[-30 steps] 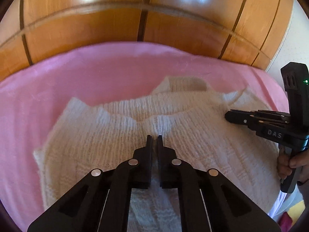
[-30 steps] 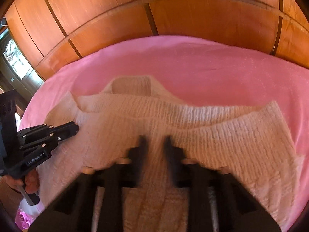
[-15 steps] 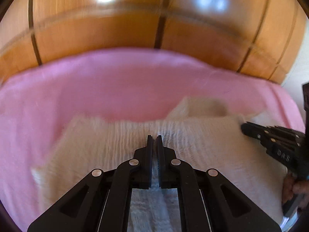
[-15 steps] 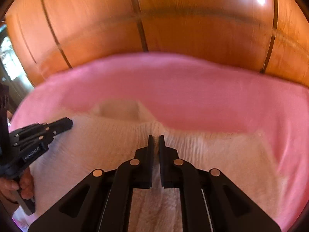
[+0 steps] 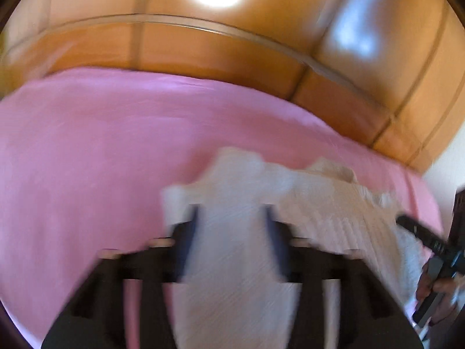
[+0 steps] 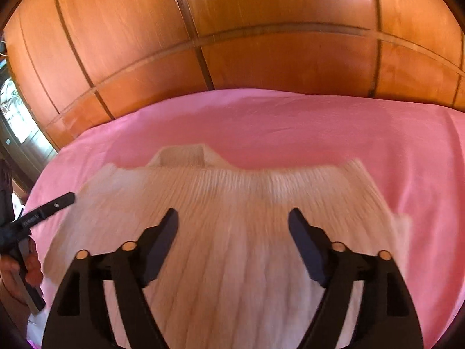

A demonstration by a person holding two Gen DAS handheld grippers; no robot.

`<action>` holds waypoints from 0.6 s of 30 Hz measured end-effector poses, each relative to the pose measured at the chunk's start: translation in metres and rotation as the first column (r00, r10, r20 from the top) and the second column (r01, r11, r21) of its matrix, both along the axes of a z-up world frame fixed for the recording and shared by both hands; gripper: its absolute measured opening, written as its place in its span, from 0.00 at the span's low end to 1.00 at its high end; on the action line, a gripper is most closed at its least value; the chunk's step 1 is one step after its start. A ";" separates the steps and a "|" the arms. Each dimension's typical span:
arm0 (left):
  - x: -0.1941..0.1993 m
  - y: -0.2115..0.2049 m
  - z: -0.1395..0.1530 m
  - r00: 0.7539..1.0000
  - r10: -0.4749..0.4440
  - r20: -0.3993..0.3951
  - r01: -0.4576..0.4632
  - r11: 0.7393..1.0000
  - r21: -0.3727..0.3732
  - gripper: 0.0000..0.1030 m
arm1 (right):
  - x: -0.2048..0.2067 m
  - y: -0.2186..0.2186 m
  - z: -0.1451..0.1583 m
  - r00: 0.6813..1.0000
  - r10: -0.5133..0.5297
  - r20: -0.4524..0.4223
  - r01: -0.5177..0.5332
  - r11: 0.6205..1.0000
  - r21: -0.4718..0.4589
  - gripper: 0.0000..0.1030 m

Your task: Fold small clothes

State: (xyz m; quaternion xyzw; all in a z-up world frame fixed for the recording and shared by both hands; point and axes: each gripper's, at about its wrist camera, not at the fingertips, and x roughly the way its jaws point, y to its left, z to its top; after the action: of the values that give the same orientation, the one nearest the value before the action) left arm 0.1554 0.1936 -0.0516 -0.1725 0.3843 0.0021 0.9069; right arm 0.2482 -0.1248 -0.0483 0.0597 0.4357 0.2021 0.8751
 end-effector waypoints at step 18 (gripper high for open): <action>-0.110 0.043 -0.052 0.986 0.055 -0.157 -0.071 0.992 -0.100 0.00 | -0.042 -0.055 -0.051 0.992 -0.129 0.016 0.129 0.992 -0.008 0.93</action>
State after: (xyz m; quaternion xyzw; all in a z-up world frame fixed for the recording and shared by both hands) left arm 0.0451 0.2364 -0.1039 -0.2315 0.4470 0.0240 0.8637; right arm 0.2060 -0.1797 -0.0994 0.0820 0.4252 0.1437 0.8898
